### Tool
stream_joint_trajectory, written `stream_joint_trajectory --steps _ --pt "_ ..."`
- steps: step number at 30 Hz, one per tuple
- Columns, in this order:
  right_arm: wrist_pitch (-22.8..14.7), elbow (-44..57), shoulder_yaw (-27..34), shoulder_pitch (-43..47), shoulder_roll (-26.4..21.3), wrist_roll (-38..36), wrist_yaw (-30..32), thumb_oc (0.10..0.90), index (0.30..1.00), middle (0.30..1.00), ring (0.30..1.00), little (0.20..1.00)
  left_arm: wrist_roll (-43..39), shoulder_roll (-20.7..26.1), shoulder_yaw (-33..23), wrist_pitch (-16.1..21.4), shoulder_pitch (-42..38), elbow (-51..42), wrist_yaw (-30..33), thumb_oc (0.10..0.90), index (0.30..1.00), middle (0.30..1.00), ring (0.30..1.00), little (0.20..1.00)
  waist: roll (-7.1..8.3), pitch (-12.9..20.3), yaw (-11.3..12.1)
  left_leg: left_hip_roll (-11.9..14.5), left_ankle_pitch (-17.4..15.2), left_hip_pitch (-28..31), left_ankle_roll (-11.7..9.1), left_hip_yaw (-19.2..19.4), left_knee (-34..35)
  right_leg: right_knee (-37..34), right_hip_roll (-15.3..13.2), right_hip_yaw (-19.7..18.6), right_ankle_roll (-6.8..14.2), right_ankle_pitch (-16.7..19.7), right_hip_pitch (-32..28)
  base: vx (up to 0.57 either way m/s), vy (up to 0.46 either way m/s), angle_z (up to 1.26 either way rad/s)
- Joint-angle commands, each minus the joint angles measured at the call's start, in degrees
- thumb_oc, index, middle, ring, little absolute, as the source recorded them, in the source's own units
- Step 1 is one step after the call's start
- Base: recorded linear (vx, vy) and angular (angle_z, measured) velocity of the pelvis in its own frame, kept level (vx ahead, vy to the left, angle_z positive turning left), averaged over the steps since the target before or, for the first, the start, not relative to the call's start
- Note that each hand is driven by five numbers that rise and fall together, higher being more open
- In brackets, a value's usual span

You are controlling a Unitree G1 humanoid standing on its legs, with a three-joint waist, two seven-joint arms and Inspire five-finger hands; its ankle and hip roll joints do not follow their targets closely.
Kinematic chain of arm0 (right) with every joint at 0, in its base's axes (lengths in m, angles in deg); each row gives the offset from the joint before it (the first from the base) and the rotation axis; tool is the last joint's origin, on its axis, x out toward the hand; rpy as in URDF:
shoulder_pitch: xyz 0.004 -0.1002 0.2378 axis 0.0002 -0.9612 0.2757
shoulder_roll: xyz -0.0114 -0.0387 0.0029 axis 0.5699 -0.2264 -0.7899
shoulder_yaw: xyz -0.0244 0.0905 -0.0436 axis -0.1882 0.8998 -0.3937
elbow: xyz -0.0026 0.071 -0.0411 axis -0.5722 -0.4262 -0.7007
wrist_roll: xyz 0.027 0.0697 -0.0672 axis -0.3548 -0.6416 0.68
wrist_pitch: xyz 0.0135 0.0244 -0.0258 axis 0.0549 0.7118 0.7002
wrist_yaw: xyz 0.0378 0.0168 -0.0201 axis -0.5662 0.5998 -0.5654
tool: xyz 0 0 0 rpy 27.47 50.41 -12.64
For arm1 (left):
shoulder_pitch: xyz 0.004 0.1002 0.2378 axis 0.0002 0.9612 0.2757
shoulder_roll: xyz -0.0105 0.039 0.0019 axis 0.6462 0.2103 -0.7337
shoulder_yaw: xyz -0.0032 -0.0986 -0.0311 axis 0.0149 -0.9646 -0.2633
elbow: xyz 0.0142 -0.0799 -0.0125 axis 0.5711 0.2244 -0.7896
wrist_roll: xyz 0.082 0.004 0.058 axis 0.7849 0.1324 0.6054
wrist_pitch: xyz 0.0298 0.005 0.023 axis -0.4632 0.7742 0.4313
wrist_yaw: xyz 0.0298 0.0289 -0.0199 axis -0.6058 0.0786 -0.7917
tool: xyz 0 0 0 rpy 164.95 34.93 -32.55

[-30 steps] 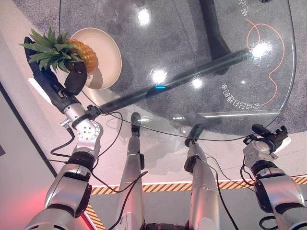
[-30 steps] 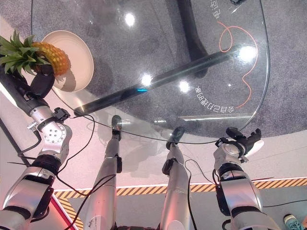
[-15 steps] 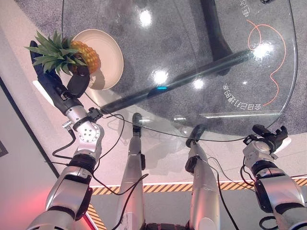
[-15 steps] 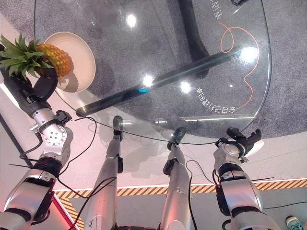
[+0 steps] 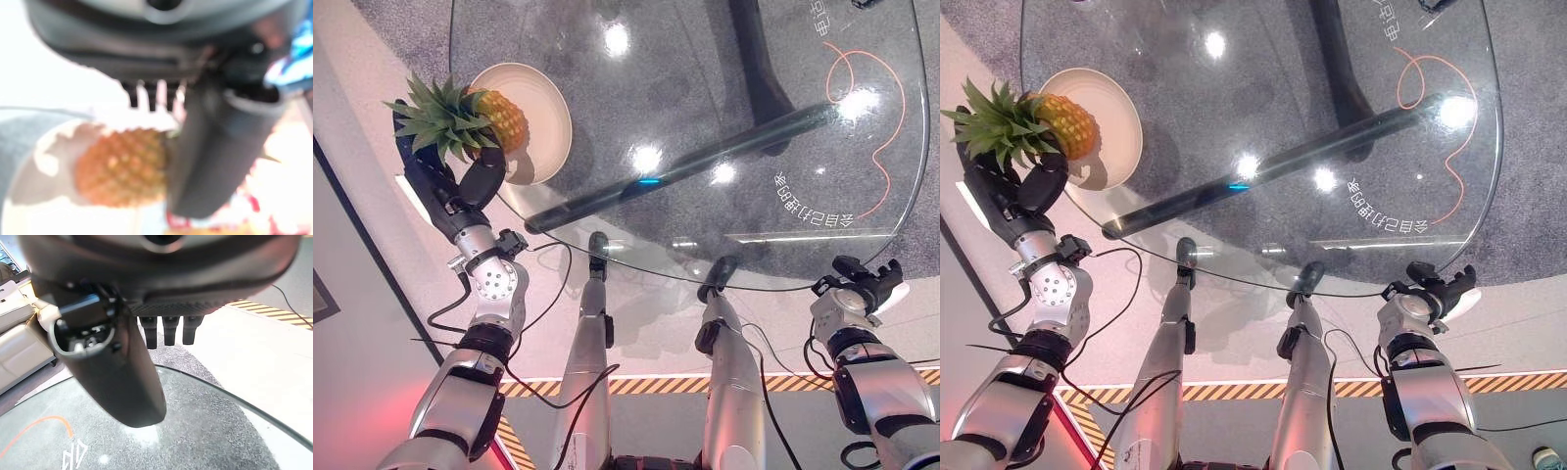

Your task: Pick up the fruit to the plate

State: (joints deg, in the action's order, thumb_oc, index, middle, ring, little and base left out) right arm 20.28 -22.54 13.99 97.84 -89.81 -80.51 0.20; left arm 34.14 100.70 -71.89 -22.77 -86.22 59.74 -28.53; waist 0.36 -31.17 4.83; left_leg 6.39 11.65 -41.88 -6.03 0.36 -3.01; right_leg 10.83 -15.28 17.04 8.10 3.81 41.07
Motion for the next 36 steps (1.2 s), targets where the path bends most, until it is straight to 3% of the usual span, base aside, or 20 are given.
stream_joint_trajectory --steps 1,12,30,36 --pt "-2.19 -1.41 1.45 -2.10 -6.30 1.08 2.93 0.800 0.900 0.900 0.900 0.900 2.24 -0.13 -1.56 3.47 -0.21 -1.66 1.31 0.800 0.900 0.900 0.900 0.900 -1.35 1.37 0.49 0.97 -7.08 0.00 -0.33 -0.53 -5.06 1.09 -1.20 -2.92 3.78 1.59 0.49 0.00 0.000 0.00" --pt "-2.08 -1.85 1.57 -2.10 -6.30 0.52 2.61 0.800 0.900 0.900 0.900 0.900 4.76 -0.21 -0.45 3.02 -0.09 -2.06 1.74 0.800 0.900 0.900 0.900 0.900 -1.04 1.37 0.73 1.05 -7.13 0.08 -0.23 -0.87 -5.21 1.23 -1.16 -2.68 3.86 1.67 0.25 0.00 0.000 0.00" --pt "-2.43 -1.74 1.71 -2.91 -6.45 0.58 2.72 0.800 0.900 0.900 0.900 0.900 5.11 -0.47 0.29 2.39 1.64 -1.98 1.81 0.800 0.900 0.900 0.900 0.900 -1.78 1.37 0.94 1.23 -7.44 0.67 -0.33 -0.26 -4.80 1.60 -1.51 -2.18 3.96 1.02 0.01 0.00 0.000 0.00" --pt "-2.29 -1.49 2.63 -5.05 -6.09 1.67 1.56 0.800 0.900 0.900 0.900 0.900 -8.88 -1.04 -1.57 -2.83 3.84 -0.81 -6.45 0.800 0.900 0.900 0.900 0.900 -1.96 1.37 0.93 1.51 -7.59 1.99 -0.42 0.40 -4.91 2.60 -1.61 -1.91 3.80 0.23 -0.89 0.00 -0.002 0.01"
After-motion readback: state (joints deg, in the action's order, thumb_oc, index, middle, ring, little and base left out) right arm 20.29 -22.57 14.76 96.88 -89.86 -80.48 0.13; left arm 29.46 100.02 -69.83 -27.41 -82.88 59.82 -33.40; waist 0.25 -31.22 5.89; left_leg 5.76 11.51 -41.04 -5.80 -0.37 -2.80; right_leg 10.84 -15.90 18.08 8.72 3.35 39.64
